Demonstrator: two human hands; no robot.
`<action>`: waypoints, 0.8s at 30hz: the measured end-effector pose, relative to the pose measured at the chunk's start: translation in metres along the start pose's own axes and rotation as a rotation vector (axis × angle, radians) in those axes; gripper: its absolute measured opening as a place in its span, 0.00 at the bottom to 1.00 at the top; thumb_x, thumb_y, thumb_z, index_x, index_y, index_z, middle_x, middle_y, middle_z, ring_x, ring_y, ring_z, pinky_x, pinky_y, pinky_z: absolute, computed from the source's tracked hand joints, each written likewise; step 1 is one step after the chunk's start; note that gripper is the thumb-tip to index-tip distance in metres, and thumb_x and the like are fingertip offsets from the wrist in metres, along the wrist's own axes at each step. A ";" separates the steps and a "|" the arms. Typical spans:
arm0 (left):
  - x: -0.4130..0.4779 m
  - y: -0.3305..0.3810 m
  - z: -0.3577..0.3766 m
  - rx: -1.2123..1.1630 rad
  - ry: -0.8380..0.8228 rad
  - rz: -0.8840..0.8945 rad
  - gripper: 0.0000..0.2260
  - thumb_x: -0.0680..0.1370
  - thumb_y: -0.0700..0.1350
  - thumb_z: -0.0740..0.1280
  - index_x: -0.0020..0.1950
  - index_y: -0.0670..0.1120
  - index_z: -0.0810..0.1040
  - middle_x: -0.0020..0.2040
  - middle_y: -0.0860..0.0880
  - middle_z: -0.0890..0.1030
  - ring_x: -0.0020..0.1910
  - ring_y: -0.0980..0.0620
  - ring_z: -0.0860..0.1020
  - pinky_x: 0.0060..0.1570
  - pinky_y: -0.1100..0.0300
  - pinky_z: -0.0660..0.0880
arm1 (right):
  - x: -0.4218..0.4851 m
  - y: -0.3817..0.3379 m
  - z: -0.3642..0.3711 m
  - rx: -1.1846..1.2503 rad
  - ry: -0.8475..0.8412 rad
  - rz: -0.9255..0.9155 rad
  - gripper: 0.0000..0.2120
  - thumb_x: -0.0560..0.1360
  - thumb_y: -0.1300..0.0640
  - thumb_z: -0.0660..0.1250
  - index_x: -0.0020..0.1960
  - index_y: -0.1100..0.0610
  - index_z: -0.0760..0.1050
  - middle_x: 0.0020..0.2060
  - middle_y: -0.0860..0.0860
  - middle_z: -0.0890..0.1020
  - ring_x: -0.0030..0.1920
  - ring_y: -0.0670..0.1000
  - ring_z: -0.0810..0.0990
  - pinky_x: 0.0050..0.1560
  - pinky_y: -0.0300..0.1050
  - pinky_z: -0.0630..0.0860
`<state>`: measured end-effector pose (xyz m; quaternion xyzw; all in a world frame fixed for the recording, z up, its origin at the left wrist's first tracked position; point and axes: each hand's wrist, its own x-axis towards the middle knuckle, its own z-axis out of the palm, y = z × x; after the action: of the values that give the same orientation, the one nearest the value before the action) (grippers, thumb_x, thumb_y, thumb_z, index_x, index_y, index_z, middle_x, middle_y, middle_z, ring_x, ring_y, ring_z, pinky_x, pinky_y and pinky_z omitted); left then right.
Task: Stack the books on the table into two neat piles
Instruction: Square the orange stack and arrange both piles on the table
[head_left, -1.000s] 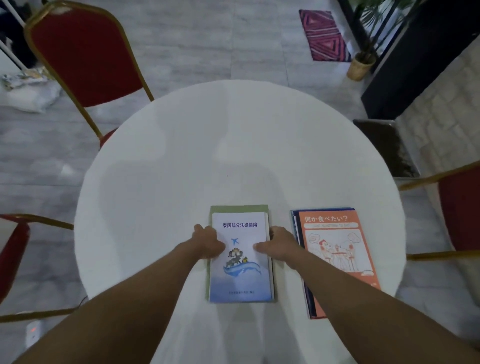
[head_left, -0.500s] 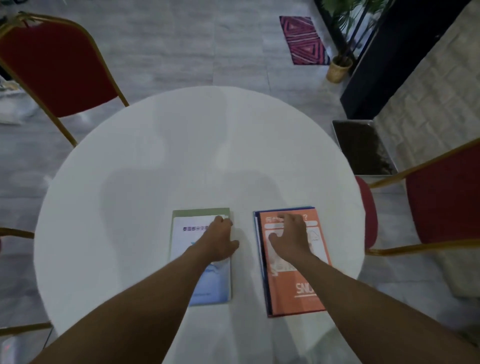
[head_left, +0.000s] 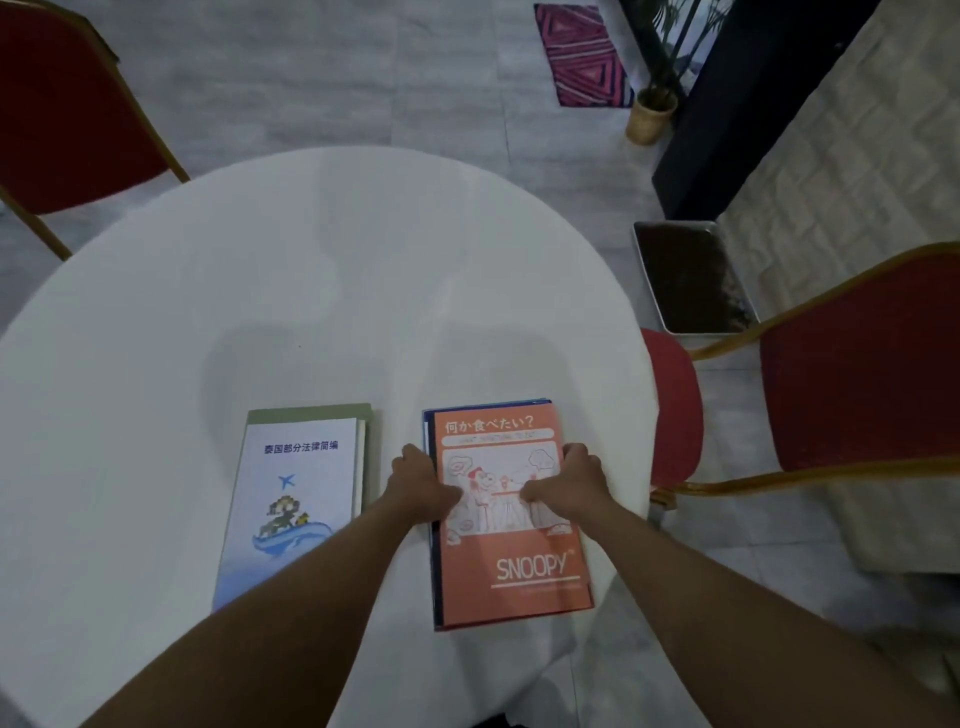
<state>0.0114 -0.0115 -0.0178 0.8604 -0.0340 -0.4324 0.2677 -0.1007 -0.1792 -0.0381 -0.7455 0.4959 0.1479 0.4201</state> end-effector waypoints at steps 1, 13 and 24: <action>0.000 0.000 0.002 -0.044 0.008 -0.028 0.25 0.73 0.42 0.75 0.64 0.41 0.65 0.62 0.41 0.77 0.60 0.41 0.80 0.55 0.46 0.81 | 0.002 0.000 -0.001 0.022 -0.018 0.005 0.33 0.62 0.56 0.84 0.62 0.59 0.73 0.60 0.56 0.81 0.58 0.58 0.82 0.57 0.56 0.82; -0.010 0.006 0.008 -0.333 0.002 -0.079 0.29 0.76 0.37 0.71 0.70 0.43 0.59 0.57 0.43 0.78 0.55 0.43 0.82 0.50 0.49 0.81 | -0.004 -0.001 -0.004 0.063 -0.031 0.039 0.39 0.64 0.60 0.82 0.65 0.57 0.61 0.62 0.57 0.75 0.62 0.59 0.78 0.58 0.56 0.81; -0.030 0.029 -0.018 -0.300 0.163 0.325 0.24 0.73 0.39 0.72 0.60 0.47 0.60 0.55 0.47 0.75 0.52 0.46 0.83 0.45 0.51 0.84 | -0.020 -0.024 -0.028 0.428 -0.009 -0.247 0.33 0.65 0.65 0.77 0.63 0.53 0.66 0.53 0.52 0.81 0.51 0.52 0.84 0.47 0.51 0.86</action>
<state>0.0114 -0.0201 0.0267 0.8262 -0.0856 -0.3129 0.4607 -0.0946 -0.1849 0.0030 -0.6939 0.4191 -0.0100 0.5855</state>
